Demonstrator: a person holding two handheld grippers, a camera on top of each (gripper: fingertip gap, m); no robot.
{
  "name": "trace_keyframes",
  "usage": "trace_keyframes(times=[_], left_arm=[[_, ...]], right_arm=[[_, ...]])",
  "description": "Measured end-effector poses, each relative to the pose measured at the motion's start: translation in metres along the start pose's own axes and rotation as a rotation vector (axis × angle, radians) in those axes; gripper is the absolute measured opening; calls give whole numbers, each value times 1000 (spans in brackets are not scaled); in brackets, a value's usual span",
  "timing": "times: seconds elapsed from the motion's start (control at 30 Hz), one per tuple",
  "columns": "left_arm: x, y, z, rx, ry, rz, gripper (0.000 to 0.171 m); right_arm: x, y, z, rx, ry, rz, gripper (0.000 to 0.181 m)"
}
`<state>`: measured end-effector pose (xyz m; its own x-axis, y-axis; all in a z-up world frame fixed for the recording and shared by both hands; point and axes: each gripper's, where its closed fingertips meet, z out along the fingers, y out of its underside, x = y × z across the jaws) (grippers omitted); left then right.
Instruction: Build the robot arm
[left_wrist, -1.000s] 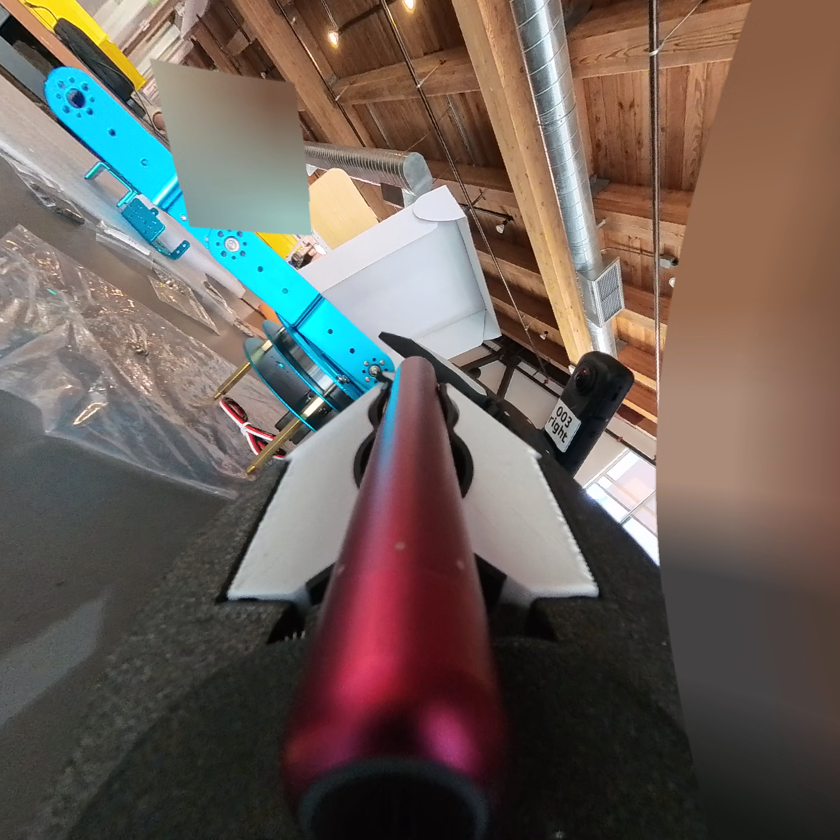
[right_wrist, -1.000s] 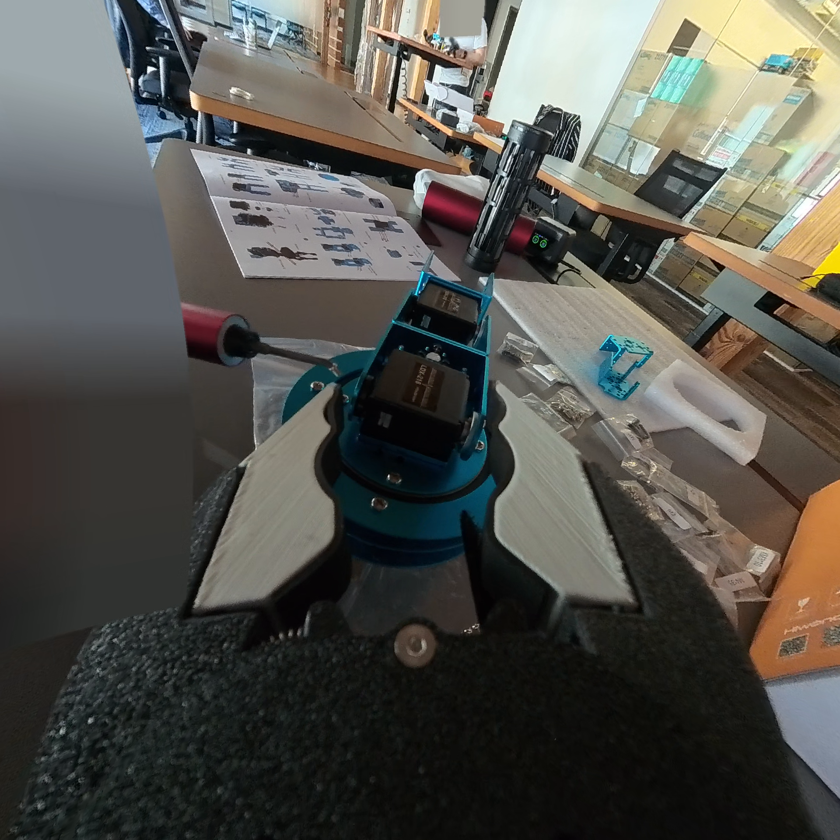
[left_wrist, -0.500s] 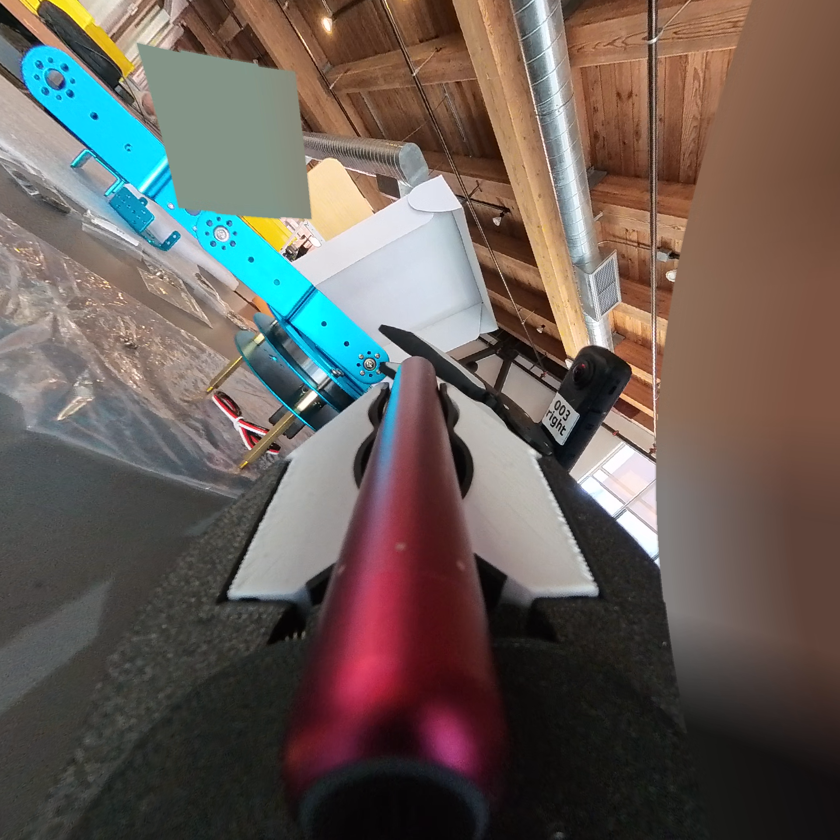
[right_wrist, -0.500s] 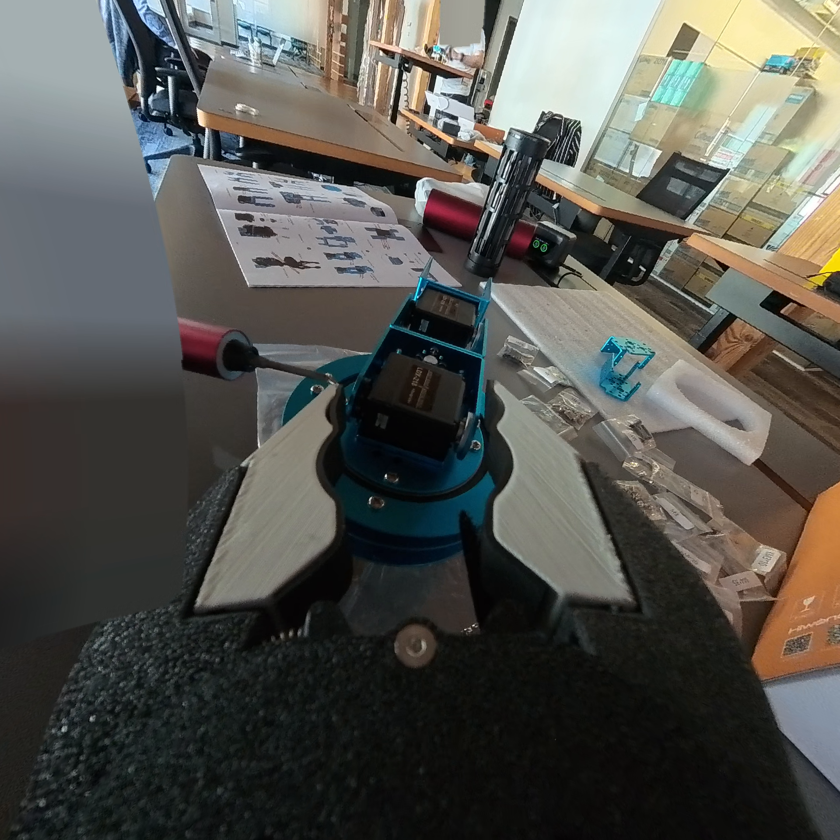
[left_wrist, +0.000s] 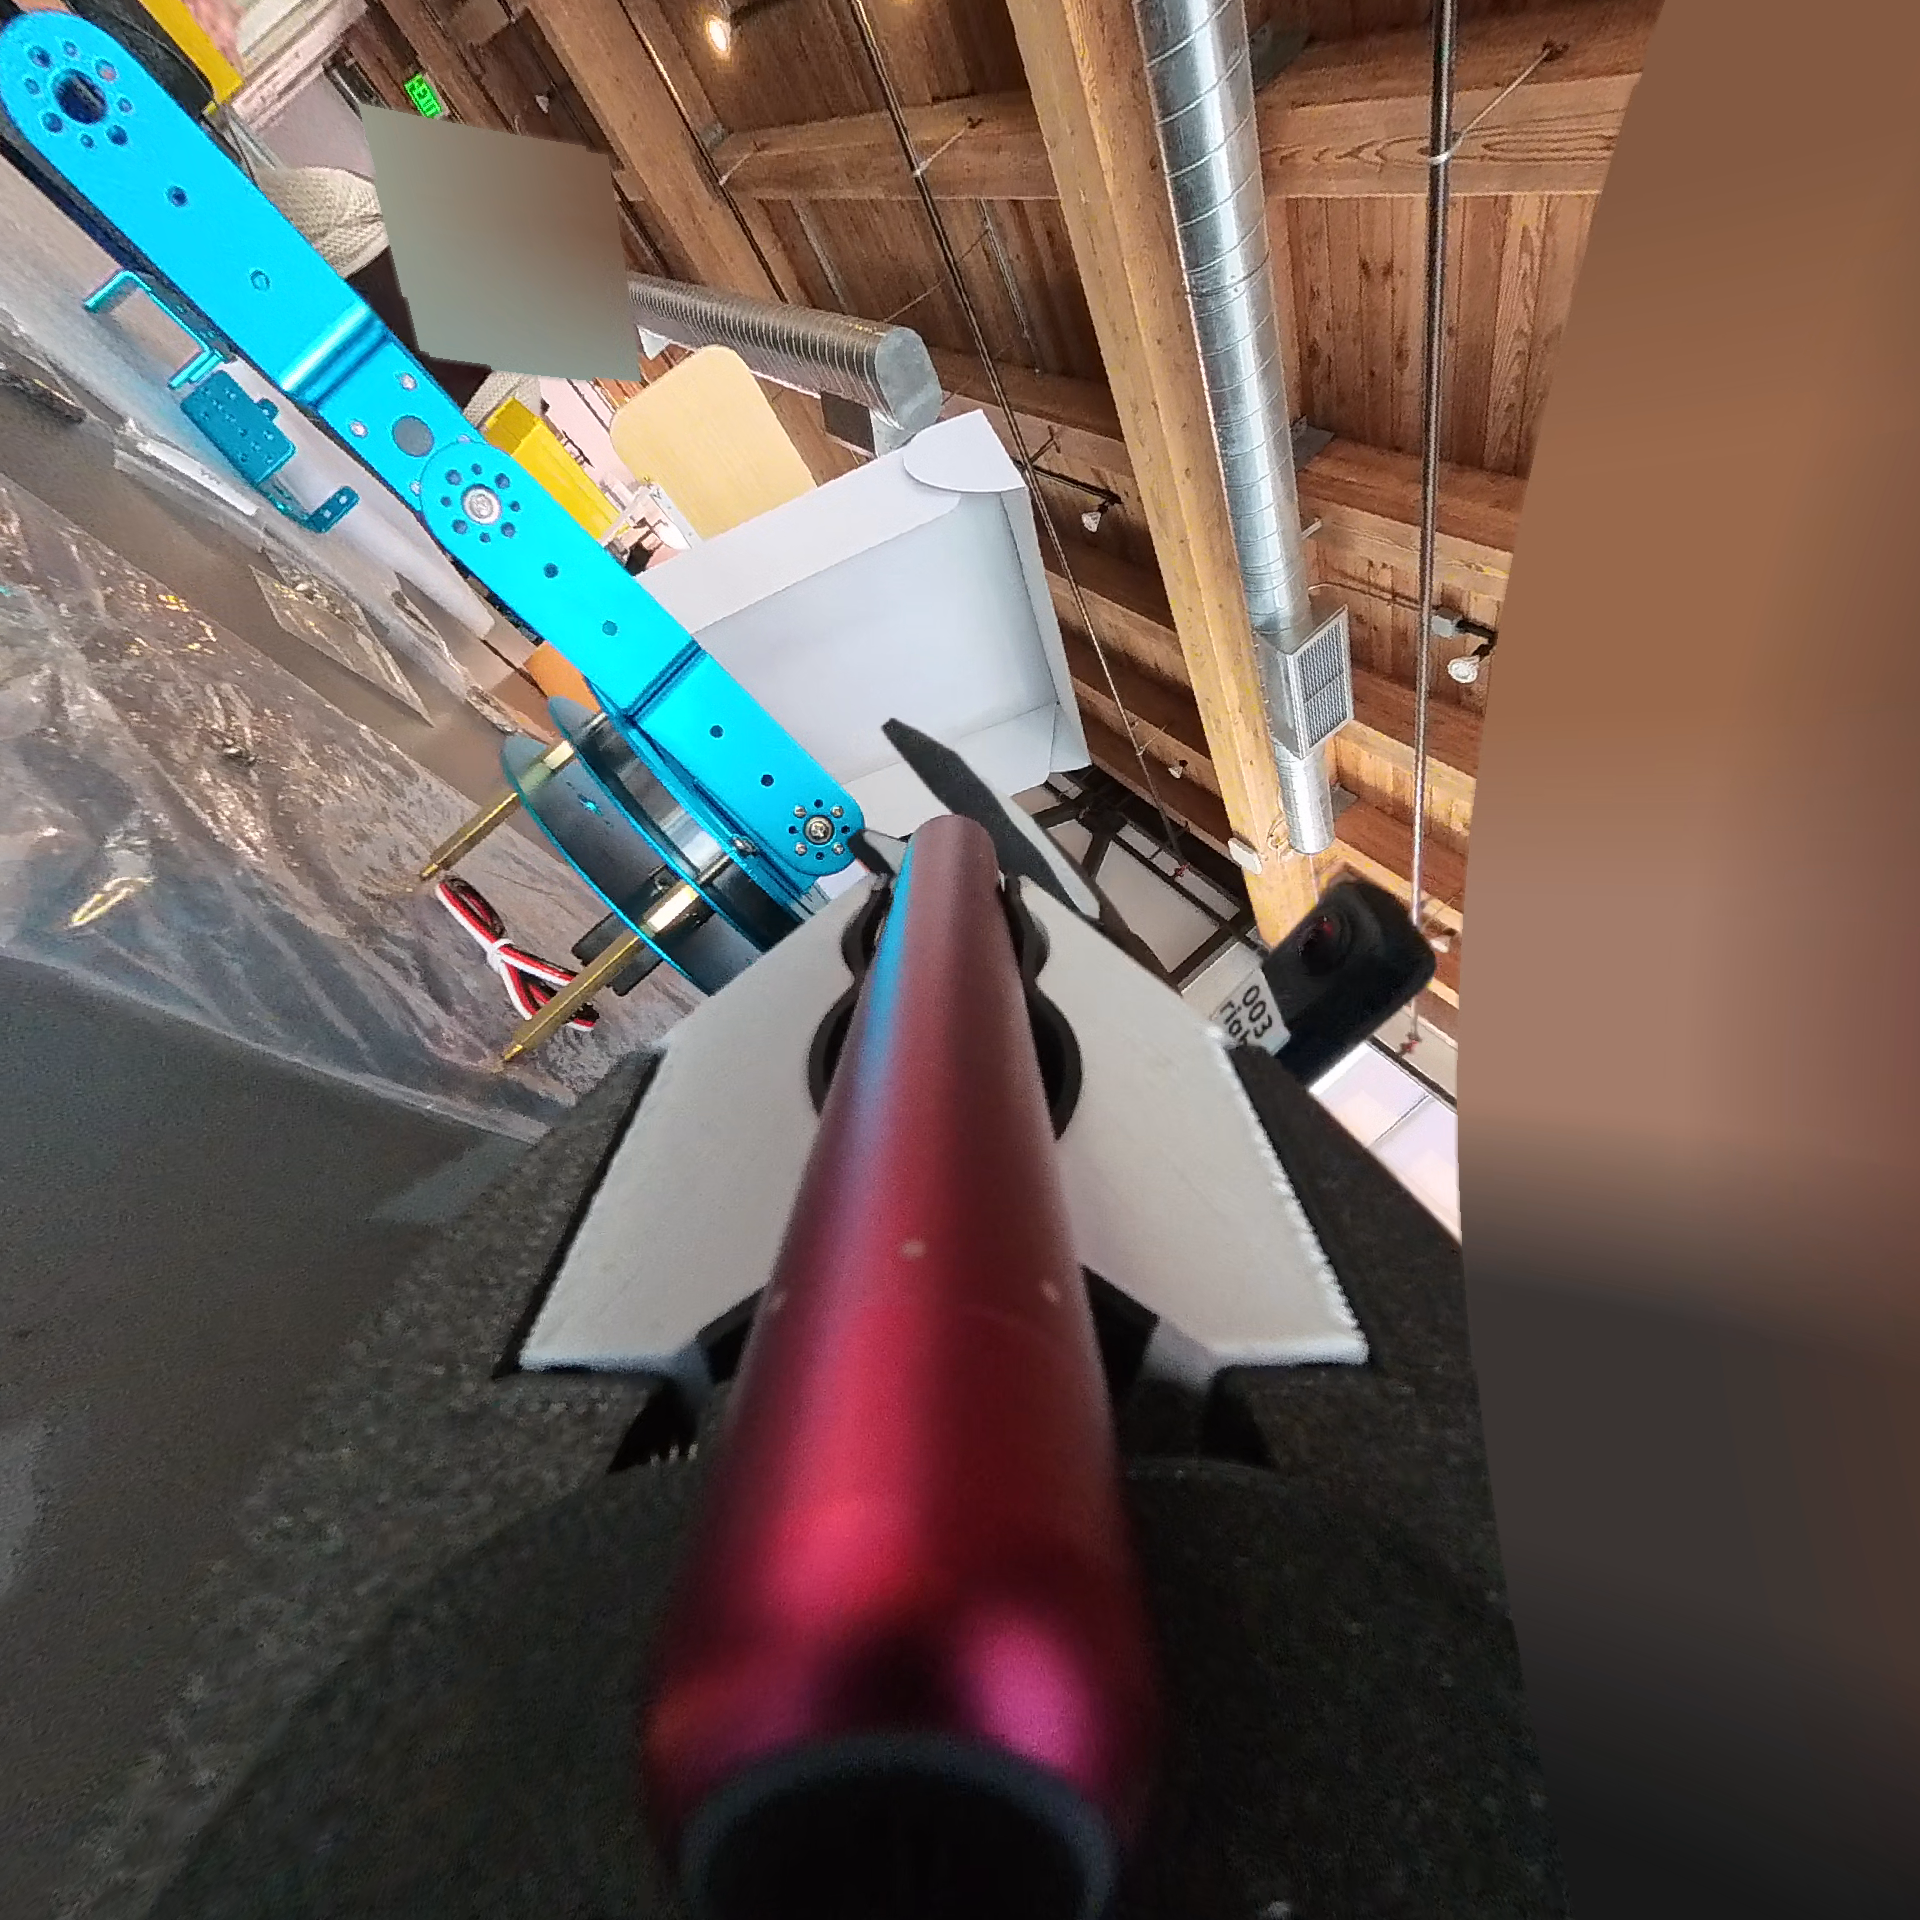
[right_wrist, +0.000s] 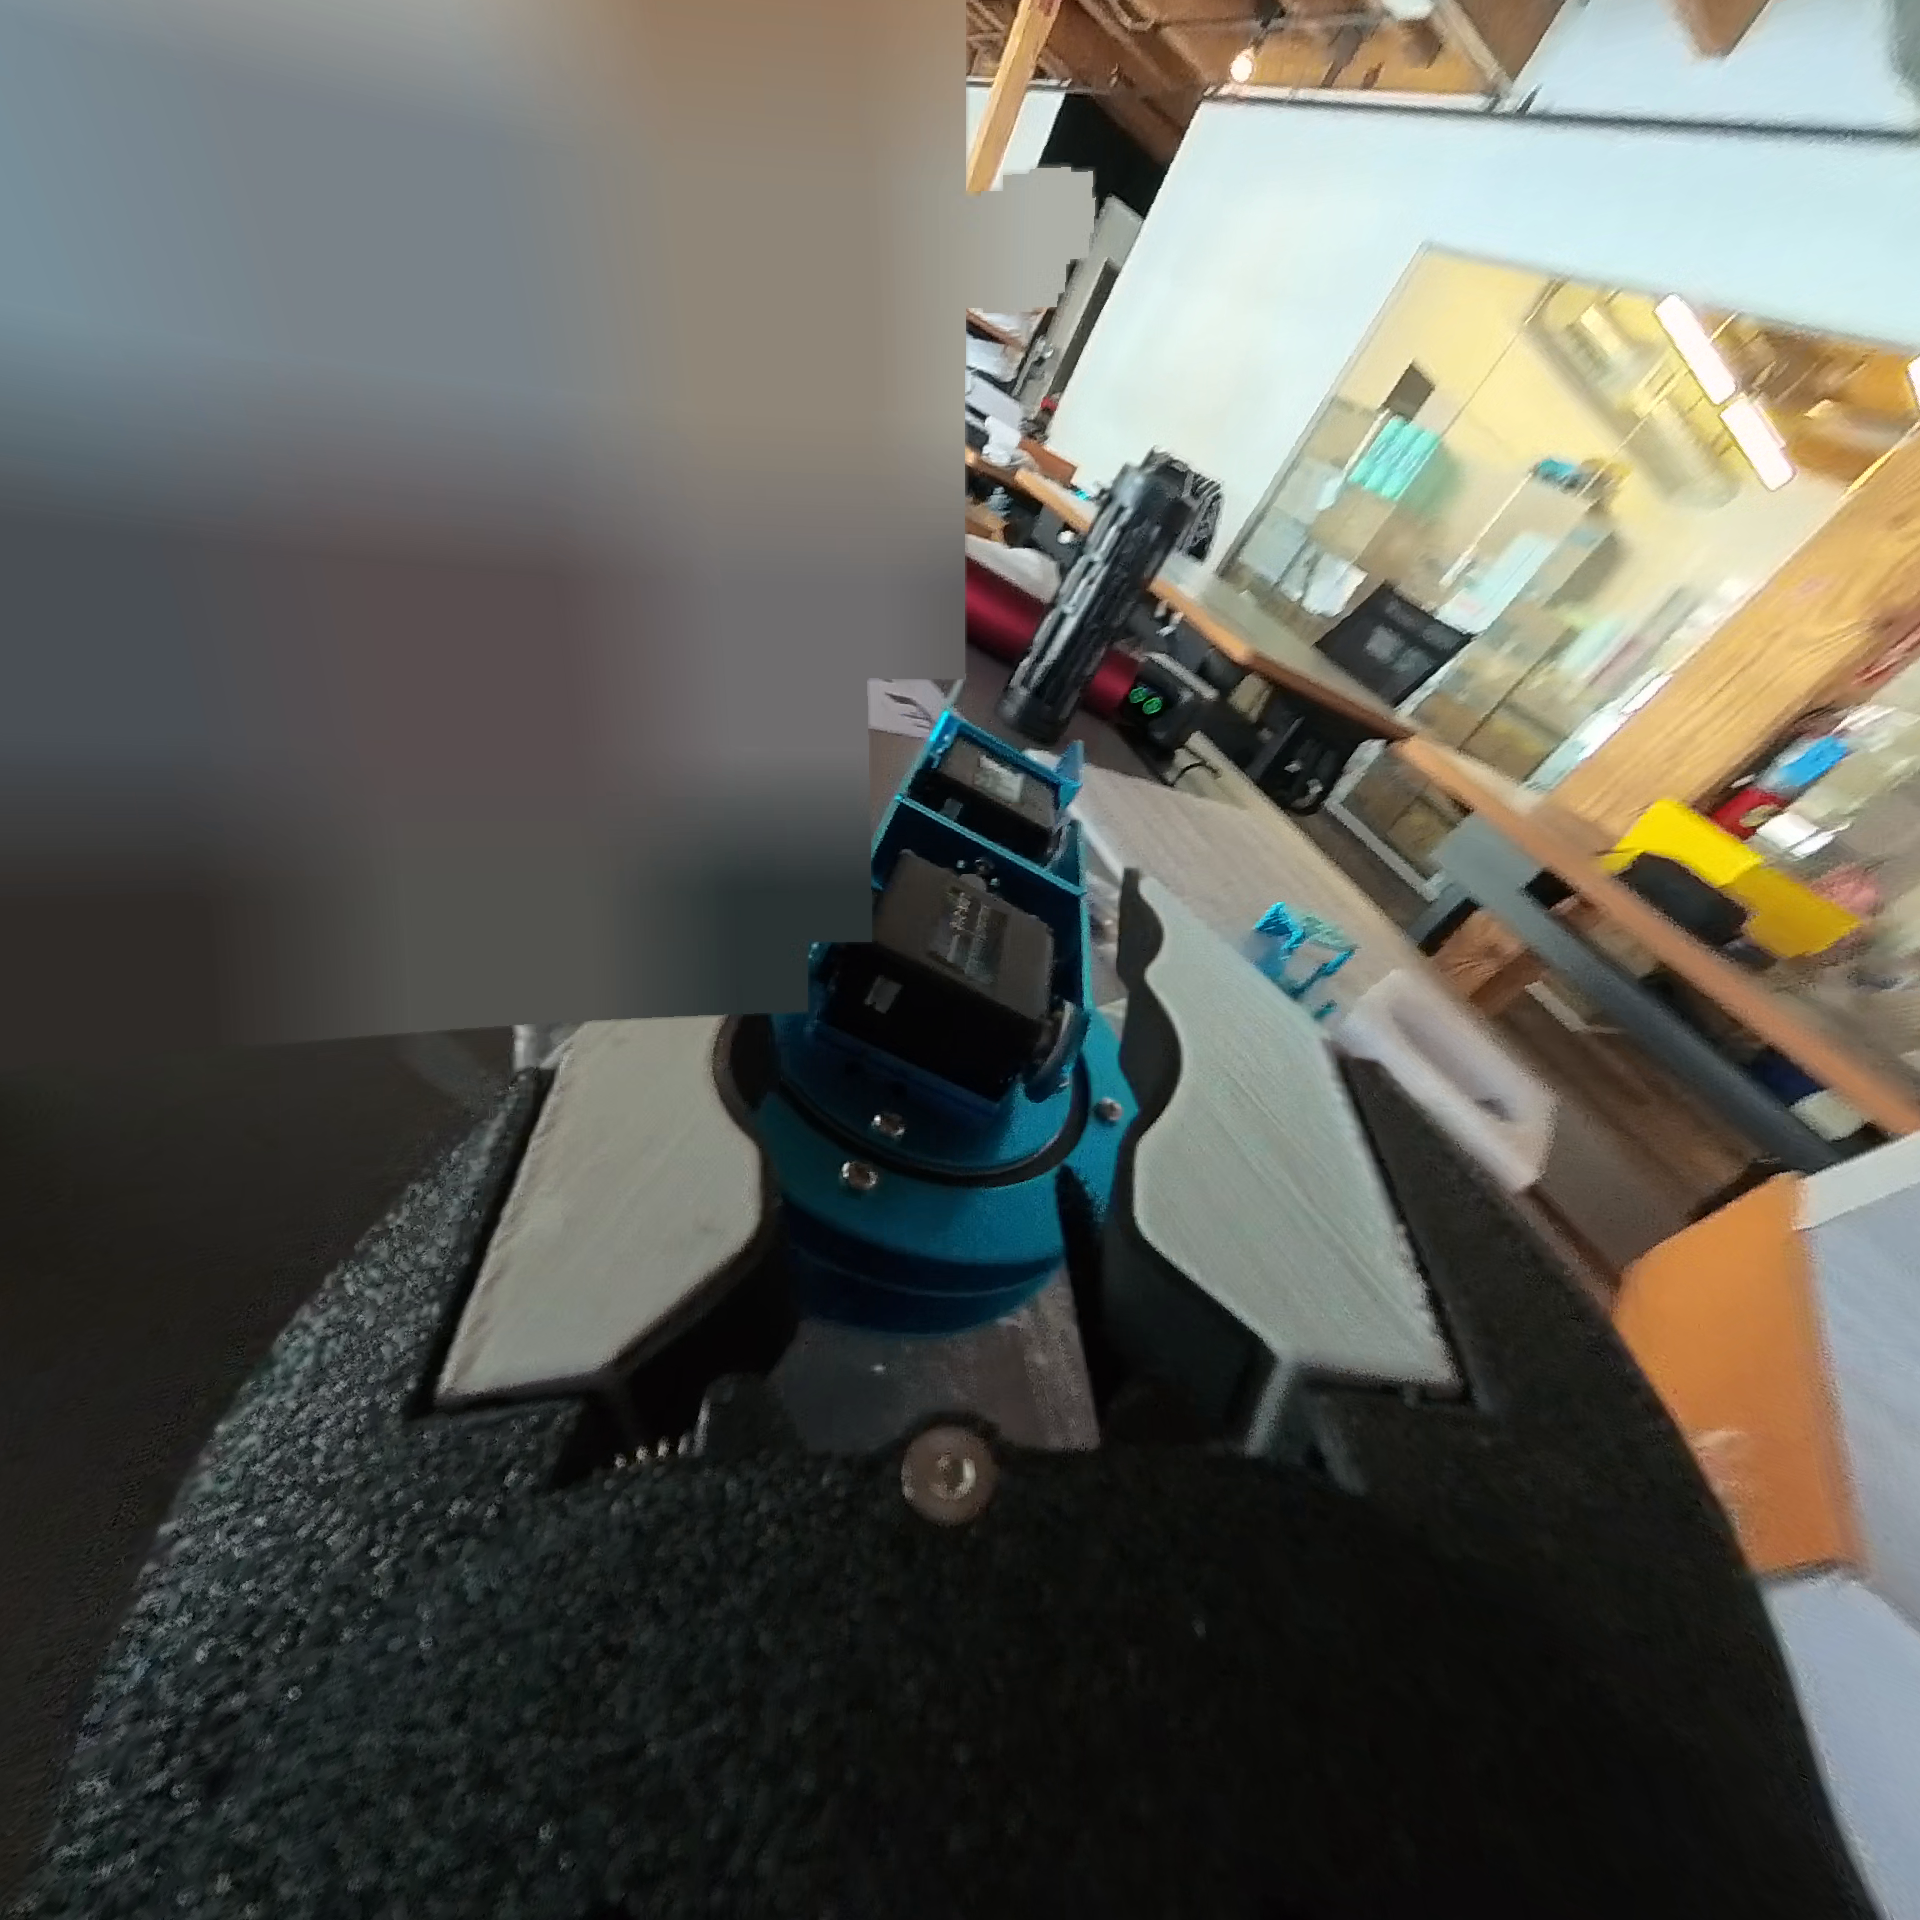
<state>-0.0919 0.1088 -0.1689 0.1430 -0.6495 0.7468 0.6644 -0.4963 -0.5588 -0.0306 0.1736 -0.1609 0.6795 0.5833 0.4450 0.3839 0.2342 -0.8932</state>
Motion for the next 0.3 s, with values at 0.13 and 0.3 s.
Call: trace_keyframes(times=[0.13,0.3], left_arm=[[1,-1,0,-1,11,-18,22],[2,0,0,-5,23,-40,21]], right_arm=[[3,-7,-3,41,98,-181,61],[0,-13,-5,57,163,-345,58]])
